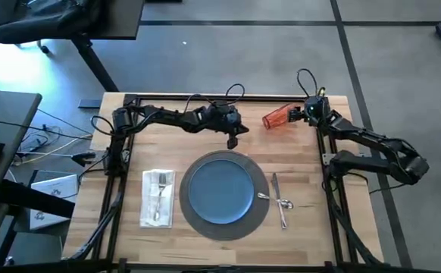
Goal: Set table place
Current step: Adjust the orange cup
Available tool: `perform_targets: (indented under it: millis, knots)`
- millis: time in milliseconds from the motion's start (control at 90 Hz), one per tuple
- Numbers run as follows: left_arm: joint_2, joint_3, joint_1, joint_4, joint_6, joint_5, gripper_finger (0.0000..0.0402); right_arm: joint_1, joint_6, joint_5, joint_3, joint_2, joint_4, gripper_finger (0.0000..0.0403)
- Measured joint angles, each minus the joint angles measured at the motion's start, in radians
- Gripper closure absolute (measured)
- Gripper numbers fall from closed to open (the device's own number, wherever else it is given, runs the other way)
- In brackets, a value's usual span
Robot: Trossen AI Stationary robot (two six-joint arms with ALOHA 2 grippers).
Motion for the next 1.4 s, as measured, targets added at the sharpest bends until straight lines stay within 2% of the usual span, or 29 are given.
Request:
perform_targets:
  millis: [100, 267, 444, 689, 811, 967, 1122, 1244, 1322, 1400]
  knots:
    - [0.002, 0.0, 0.0, 0.004, 0.005, 0.0, 0.0401, -0.025, -0.018, -0.017, 0.0, 0.064, 0.061, 0.0183]
    - [0.003, 0.0, 0.001, 0.004, 0.006, 0.0, 0.0401, -0.068, -0.012, -0.207, 0.004, 0.143, 0.103, 0.0183]
    - [0.003, 0.0, 0.003, 0.001, 0.014, 0.0, 0.0401, -0.036, 0.012, -0.399, -0.002, 0.15, 0.061, 0.0183]
    - [0.003, 0.0, 0.005, -0.025, 0.028, -0.001, 0.0401, 0.051, 0.034, -0.399, -0.001, 0.137, -0.032, 0.0183]
    - [0.003, 0.0, 0.003, -0.051, 0.042, 0.012, 0.0401, 0.081, 0.023, -0.442, 0.005, 0.069, -0.039, 0.0183]
    - [0.003, 0.0, -0.003, -0.089, 0.04, 0.138, 0.0401, 0.162, 0.006, -0.567, 0.024, -0.074, -0.079, 0.0183]
    - [-0.003, 0.0, -0.026, -0.106, 0.04, 0.277, 0.0401, 0.292, -0.009, -0.532, 0.041, -0.198, -0.256, 0.0183]
    - [-0.004, 0.0, -0.069, -0.117, 0.048, 0.337, 0.0401, 0.373, 0.037, -0.48, 0.042, -0.266, -0.384, 0.0183]
    - [-0.004, 0.0, -0.102, -0.149, 0.073, 0.334, 0.0401, 0.406, 0.093, -0.479, 0.042, -0.299, -0.447, 0.0183]
    - [-0.004, 0.0, -0.133, -0.182, 0.1, 0.289, 0.0401, 0.434, 0.145, -0.5, 0.042, -0.33, -0.496, 0.0183]
